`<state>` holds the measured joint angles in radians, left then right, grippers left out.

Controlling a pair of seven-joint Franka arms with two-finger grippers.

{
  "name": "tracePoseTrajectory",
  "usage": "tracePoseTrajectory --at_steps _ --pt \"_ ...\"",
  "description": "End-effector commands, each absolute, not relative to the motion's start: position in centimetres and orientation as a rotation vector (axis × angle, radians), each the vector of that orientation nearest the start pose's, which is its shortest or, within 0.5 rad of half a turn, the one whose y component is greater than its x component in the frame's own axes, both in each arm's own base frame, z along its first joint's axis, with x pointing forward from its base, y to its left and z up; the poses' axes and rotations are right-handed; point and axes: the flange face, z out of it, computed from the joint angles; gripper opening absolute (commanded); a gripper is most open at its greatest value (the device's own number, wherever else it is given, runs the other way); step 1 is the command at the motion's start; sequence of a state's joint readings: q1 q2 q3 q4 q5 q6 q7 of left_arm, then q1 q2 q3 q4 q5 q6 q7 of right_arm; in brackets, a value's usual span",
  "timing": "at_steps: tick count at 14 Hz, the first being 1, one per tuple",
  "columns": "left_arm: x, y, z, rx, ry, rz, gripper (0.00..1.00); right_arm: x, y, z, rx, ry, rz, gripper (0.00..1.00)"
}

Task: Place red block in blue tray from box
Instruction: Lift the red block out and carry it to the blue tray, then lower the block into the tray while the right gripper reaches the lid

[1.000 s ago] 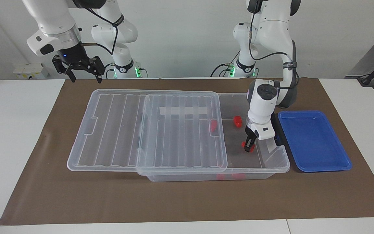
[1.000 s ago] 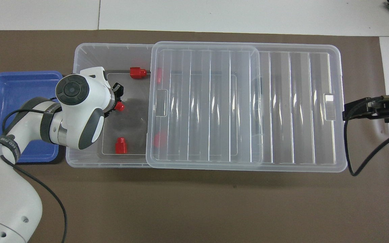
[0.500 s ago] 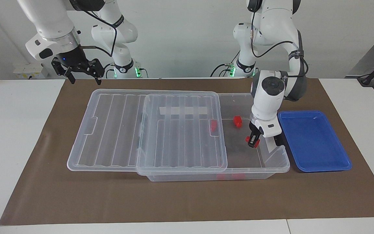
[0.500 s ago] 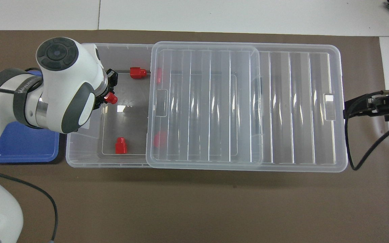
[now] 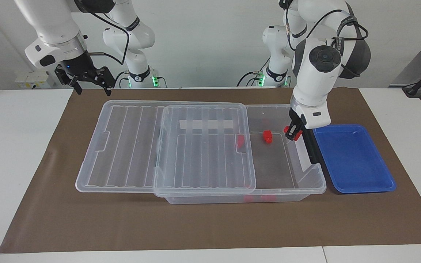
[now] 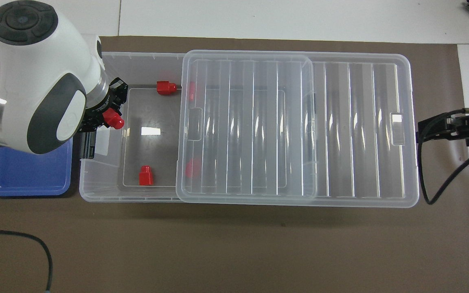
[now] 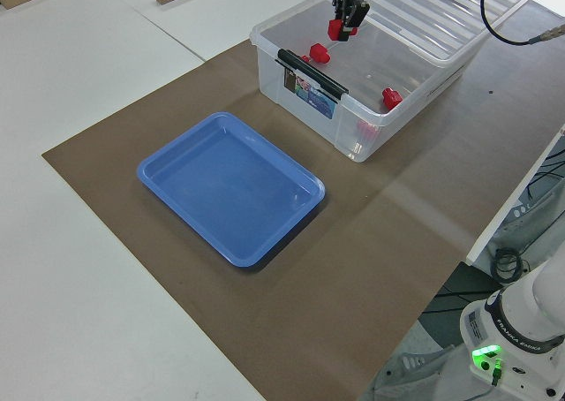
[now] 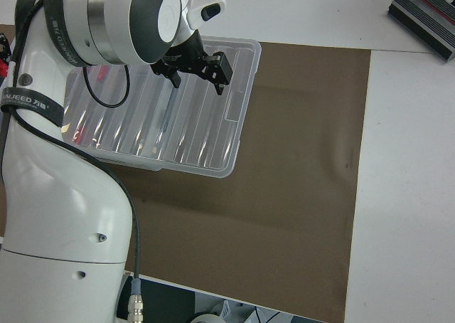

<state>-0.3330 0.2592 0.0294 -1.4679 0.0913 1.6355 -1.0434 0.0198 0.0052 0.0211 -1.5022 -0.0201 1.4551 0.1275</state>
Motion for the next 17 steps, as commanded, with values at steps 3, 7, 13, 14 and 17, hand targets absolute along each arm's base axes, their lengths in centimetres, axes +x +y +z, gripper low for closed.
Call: tracePoseTrajectory --at_steps 3,7,13,14,17 --pt "60.7 -9.6 55.0 -2.988 -0.512 0.092 0.0 54.3 2.1 64.5 -3.144 0.162 0.089 1.0" --pt "61.0 0.6 54.0 -3.048 -0.14 0.153 0.0 54.8 2.2 64.4 -3.141 0.162 0.041 1.0" --pt "59.4 9.1 49.8 -3.064 0.164 0.045 0.0 56.1 0.7 63.2 -3.137 0.2 -0.022 0.8" --pt "59.3 9.4 48.9 -3.062 0.163 0.025 0.0 56.4 -0.3 62.2 -3.134 0.226 -0.041 0.56" --pt "59.2 10.5 47.3 -3.06 0.141 -0.012 0.0 56.8 -1.9 59.0 -3.123 0.274 -0.122 0.0"
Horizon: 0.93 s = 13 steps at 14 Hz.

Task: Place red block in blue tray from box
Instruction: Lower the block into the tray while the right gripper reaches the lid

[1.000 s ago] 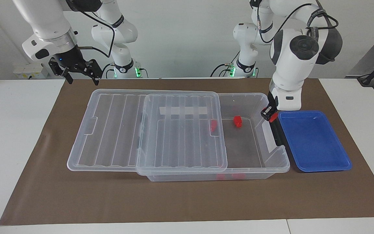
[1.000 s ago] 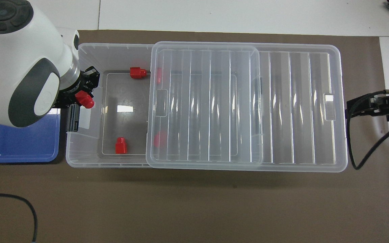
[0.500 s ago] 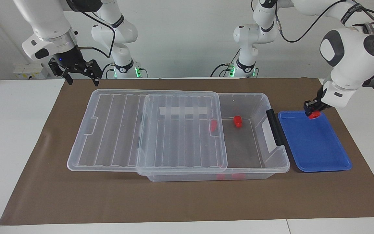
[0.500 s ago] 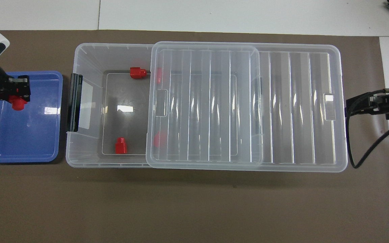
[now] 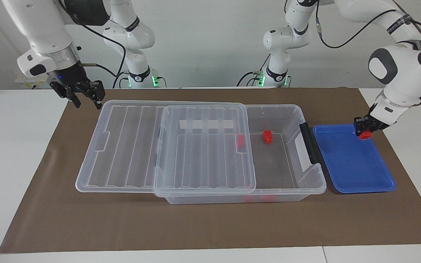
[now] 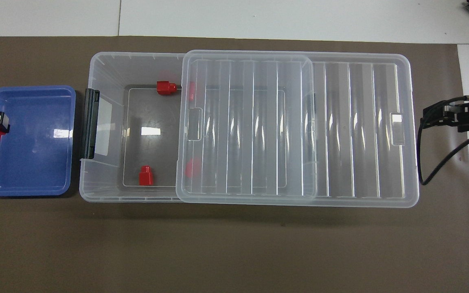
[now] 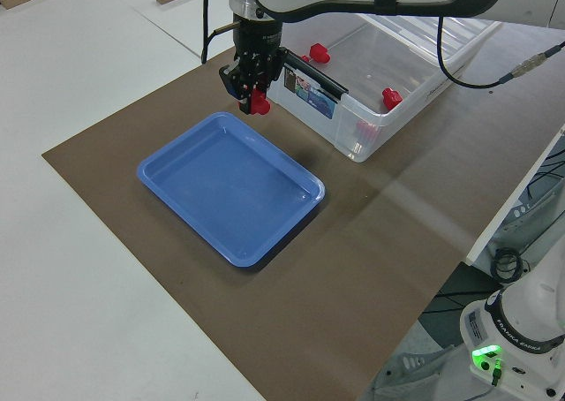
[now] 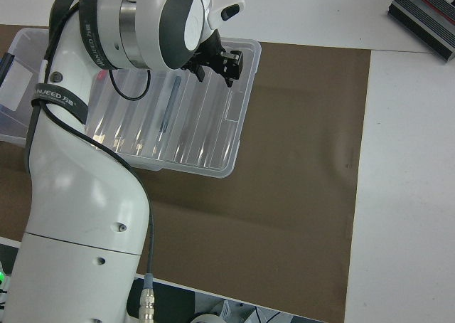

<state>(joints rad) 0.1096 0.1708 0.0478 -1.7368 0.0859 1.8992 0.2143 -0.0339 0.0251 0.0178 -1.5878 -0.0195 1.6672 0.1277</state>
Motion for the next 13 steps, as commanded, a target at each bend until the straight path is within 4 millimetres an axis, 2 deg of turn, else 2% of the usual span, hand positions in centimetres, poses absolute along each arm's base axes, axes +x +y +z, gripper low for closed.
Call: tracePoseTrajectory --at_steps 1,4,6,8,10,12,13 --pt "59.3 10.7 47.0 -3.061 0.137 -0.021 0.0 56.9 -3.2 57.9 -3.121 0.307 -0.127 0.0" --pt "59.3 10.8 44.8 -3.054 0.138 -0.077 0.0 59.0 -5.1 54.4 -3.112 0.348 -0.163 0.0" --pt "59.2 11.7 43.1 -3.053 0.116 -0.114 0.0 60.6 -5.5 52.2 -3.108 0.354 -0.192 0.0" --pt "59.4 12.2 41.1 -3.053 0.093 -0.123 0.0 62.1 -6.1 50.0 -3.03 0.4 -0.203 0.0" --pt "59.6 12.6 39.6 -3.056 0.037 -0.13 0.0 62.9 -6.4 48.6 -3.022 0.408 -0.217 0.0" --pt "59.9 12.2 38.2 -3.066 -0.144 -0.126 0.0 63.2 -6.4 48.0 -3.034 0.38 -0.221 0.0" --pt "59.8 12.0 37.4 -3.067 -0.172 -0.12 0.0 63.2 -6.4 48.1 -3.035 0.379 -0.221 0.0"
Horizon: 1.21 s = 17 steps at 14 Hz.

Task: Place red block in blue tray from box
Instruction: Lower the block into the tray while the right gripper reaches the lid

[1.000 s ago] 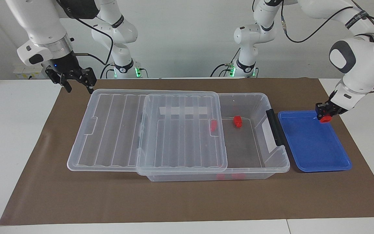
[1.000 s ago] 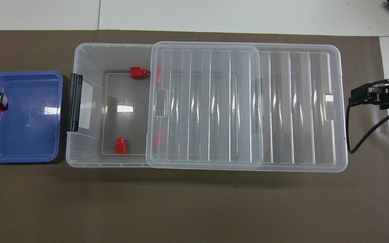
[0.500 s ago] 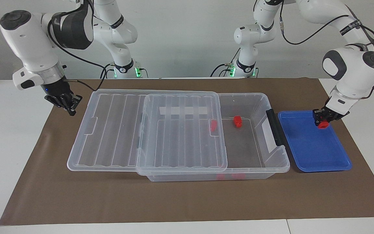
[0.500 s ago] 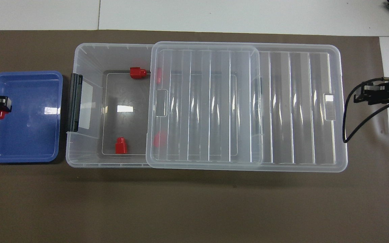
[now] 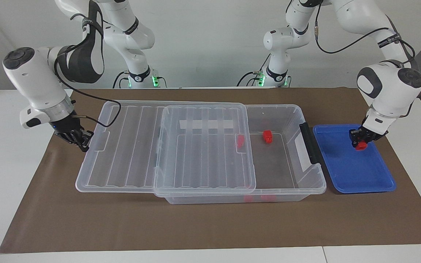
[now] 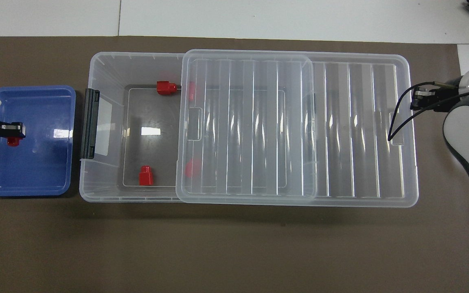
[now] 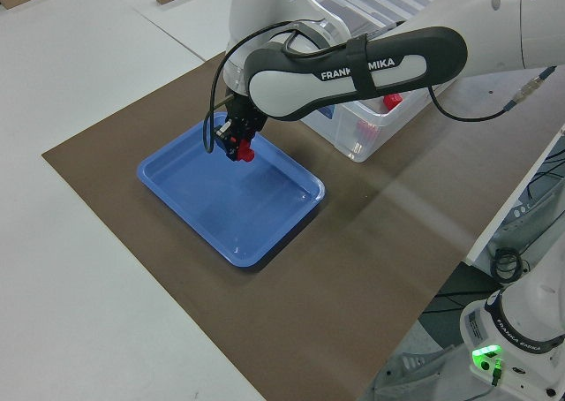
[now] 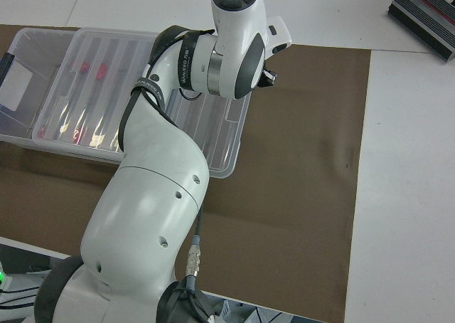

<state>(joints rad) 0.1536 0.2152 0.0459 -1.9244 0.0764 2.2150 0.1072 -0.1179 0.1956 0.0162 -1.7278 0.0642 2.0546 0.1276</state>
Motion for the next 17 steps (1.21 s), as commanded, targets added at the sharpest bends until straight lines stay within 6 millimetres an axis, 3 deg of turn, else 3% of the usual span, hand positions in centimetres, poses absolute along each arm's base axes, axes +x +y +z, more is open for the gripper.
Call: tracePoseTrajectory --at_steps 1,4,6,8,10,12,14,15,17 --pt "59.7 12.1 36.9 -3.069 -0.234 -0.133 0.0 63.2 -6.4 48.1 -3.036 0.379 -0.218 0.0" --pt "59.2 12.1 35.8 -3.064 -0.783 -0.191 0.0 63.3 -6.5 49.7 -3.043 0.373 -0.21 0.0" --pt "59.1 12.8 35.9 -3.038 -0.993 -0.193 0.0 63.4 -6.7 50.0 -3.057 0.331 -0.225 0.0" --pt "58.5 14.5 35.6 -3.033 -1.116 -0.185 0.0 63.8 -6.9 49.3 -3.082 0.303 -0.234 0.0" --pt "58.4 14.7 35.5 -3.016 -1.168 -0.188 0.0 64.4 -7.2 47.9 -3.083 0.306 -0.244 0.0" --pt "58.2 15.3 35.5 -2.934 -1.377 -0.174 0.0 64.5 -7.8 47.7 -3.082 0.32 -0.244 0.0" --pt "57.9 15.7 35.4 -2.886 -1.481 -0.149 0.0 64.4 -7.7 47.5 -3.083 0.32 -0.228 0.0" --pt "57.6 16.6 35.5 -2.835 -1.58 -0.146 0.0 64.3 -7.6 47.4 -3.084 0.318 -0.218 0.0" --pt "57.2 16.6 34.9 -2.704 -1.809 -0.135 0.0 64.4 -7.3 47.5 -3.082 0.311 -0.22 0.0"
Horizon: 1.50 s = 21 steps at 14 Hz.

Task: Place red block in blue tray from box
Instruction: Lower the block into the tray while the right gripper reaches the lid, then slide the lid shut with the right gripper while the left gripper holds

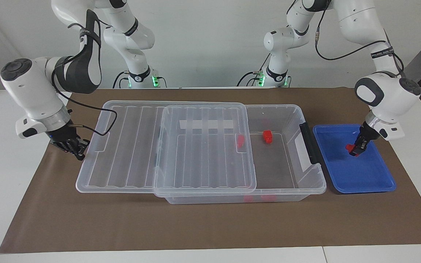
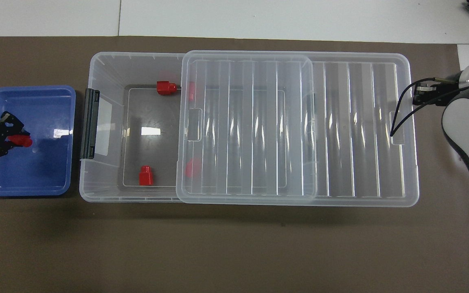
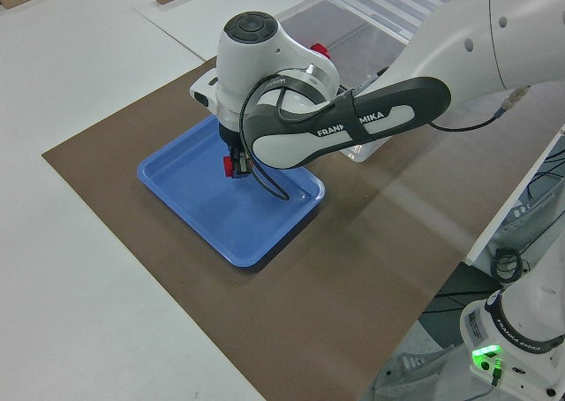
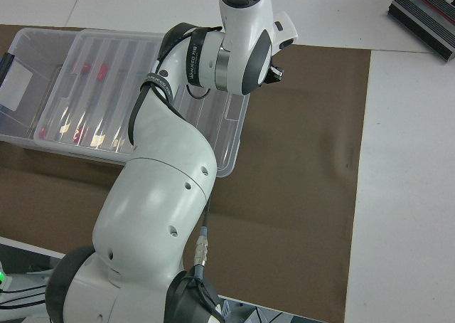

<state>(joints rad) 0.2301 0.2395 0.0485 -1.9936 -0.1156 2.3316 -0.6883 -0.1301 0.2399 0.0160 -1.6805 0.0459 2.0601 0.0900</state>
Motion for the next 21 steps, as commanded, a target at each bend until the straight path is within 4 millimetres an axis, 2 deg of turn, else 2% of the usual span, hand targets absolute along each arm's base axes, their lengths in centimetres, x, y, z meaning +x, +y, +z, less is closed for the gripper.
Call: tracePoseTrajectory --at_steps 1,4,7,9,10,13,17,19,21 --pt "57.4 16.1 34.9 -2.65 -1.895 -0.142 0.0 64.4 -6.8 47.6 -3.083 0.3 -0.222 0.0" --pt "57.9 14.8 34.4 -2.444 -2.208 -0.253 0.0 64.1 -5.9 48.0 -3.084 0.273 -0.198 0.0" --pt "58.6 11.0 33.8 -2.247 -2.465 -0.279 0.0 63.7 -3.6 48.1 -3.08 0.215 -0.157 0.0" --pt "59.0 9.3 33.9 -2.119 -2.605 -0.269 0.0 63.5 -2.2 48.5 -3.076 0.18 -0.156 0.0" --pt "59.1 9.1 34.0 -2.107 -2.621 -0.274 0.0 63.4 -1.9 48.4 -3.076 0.168 -0.139 0.0" --pt "58.9 10.3 34.0 -2.091 -2.626 -0.277 0.0 63.1 0.4 48.4 -3.074 0.111 -0.122 0.0" --pt "58.4 12.5 33.8 -2.206 -2.498 -0.302 0.0 62.7 5.5 47.8 -3.074 -0.006 -0.115 0.0" --pt "58.1 13.5 33.1 -2.277 -2.408 -0.298 0.0 62.5 6.7 47.4 -3.073 -0.039 -0.102 0.0" --pt "58.2 13.5 31.2 -2.327 -2.331 -0.282 0.0 62.2 8.5 47.2 -3.073 -0.084 -0.091 0.0"
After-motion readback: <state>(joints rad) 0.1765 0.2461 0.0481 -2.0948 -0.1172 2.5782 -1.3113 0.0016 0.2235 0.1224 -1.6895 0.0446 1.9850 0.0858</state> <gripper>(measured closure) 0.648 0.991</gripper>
